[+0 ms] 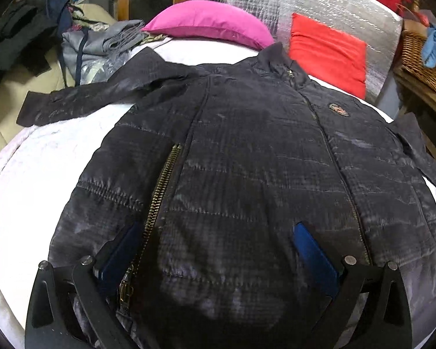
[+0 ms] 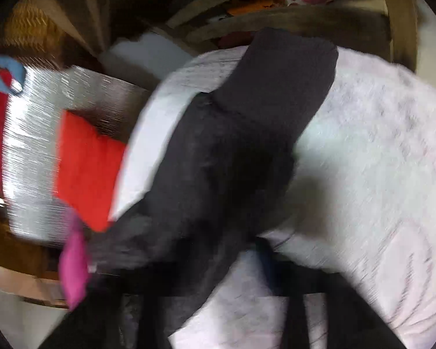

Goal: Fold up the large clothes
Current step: 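Grasp the sleeve nearest the right tool and fold it across the jacket front, then grasp the cuff of the folded sleeve with the left tool and pull it across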

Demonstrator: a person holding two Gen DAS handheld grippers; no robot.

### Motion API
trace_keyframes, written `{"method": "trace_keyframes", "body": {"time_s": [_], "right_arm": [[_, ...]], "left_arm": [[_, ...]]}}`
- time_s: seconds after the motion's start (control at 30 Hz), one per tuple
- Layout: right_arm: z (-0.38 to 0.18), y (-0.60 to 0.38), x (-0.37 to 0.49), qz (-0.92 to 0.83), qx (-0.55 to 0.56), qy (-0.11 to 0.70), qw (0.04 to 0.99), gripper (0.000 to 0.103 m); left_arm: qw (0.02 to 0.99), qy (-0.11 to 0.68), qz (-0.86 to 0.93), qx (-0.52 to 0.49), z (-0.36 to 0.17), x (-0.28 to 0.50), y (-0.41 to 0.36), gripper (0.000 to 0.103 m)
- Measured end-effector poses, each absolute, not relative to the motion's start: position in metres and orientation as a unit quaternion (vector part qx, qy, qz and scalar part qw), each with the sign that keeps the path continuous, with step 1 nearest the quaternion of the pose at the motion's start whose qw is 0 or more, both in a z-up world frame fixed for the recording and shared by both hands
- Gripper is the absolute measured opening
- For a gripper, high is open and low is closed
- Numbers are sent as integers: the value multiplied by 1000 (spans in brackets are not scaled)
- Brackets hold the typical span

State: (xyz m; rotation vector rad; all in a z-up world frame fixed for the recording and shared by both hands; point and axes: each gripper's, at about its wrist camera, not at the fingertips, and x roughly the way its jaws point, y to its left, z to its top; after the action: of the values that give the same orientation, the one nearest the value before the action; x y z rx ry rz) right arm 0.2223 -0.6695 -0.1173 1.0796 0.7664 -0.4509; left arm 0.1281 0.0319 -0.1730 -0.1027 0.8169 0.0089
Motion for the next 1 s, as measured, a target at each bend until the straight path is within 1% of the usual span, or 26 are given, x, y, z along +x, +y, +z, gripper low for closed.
{"method": "trace_keyframes", "body": {"time_s": [0.03, 0.07, 0.13, 0.17, 0.23, 0.27, 0.33, 0.37, 0.43, 0.53, 0.6, 0.63, 0.67, 0.7, 0.73, 0.77, 0.83, 1.0], "right_arm": [[-102, -665, 227, -221, 458, 355, 785, 10], [-93, -660, 226, -226, 434, 354, 797, 9], [-42, -637, 239, -226, 361, 338, 839, 9], [-26, -628, 244, -224, 342, 332, 850, 9], [38, -588, 261, -208, 270, 302, 890, 9], [57, -572, 266, -202, 246, 293, 902, 8], [117, -506, 280, -163, 163, 257, 939, 8], [132, -483, 282, -150, 140, 248, 947, 8], [168, -398, 284, -89, 58, 211, 972, 8], [169, -292, 272, 0, -8, 195, 981, 9], [141, -242, 271, 67, -14, 233, 970, 12], [121, -220, 270, 102, -11, 263, 959, 23], [106, -208, 271, 120, -7, 282, 952, 59], [81, -195, 271, 142, 4, 311, 940, 87], [63, -191, 271, 156, 14, 327, 932, 103], [36, -187, 268, 172, 33, 354, 919, 103], [7, -196, 255, 164, 70, 374, 910, 103], [-27, -272, 230, 131, 201, 376, 895, 103]], "left_arm": [[918, 393, 2, -52, -173, 127, 32, 103], [919, 390, -1, -54, -174, 127, 33, 103], [920, 386, -7, -65, -176, 127, 36, 103], [920, 385, -8, -68, -176, 127, 37, 103], [921, 382, -14, -76, -176, 127, 39, 103], [921, 381, -17, -80, -175, 125, 40, 103], [921, 379, -22, -88, -175, 125, 42, 103], [921, 378, -24, -91, -175, 124, 43, 103], [922, 376, -26, -93, -175, 124, 43, 103], [922, 375, -26, -93, -175, 123, 42, 103], [922, 374, -27, -94, -175, 124, 43, 103], [922, 374, -27, -95, -175, 124, 44, 103], [922, 374, -27, -95, -175, 123, 44, 103], [922, 374, -27, -94, -175, 123, 43, 103], [923, 373, -27, -93, -175, 123, 43, 103], [923, 373, -26, -92, -175, 123, 43, 103], [923, 373, -25, -90, -175, 122, 42, 103], [922, 377, -21, -86, -173, 122, 40, 103]]}}
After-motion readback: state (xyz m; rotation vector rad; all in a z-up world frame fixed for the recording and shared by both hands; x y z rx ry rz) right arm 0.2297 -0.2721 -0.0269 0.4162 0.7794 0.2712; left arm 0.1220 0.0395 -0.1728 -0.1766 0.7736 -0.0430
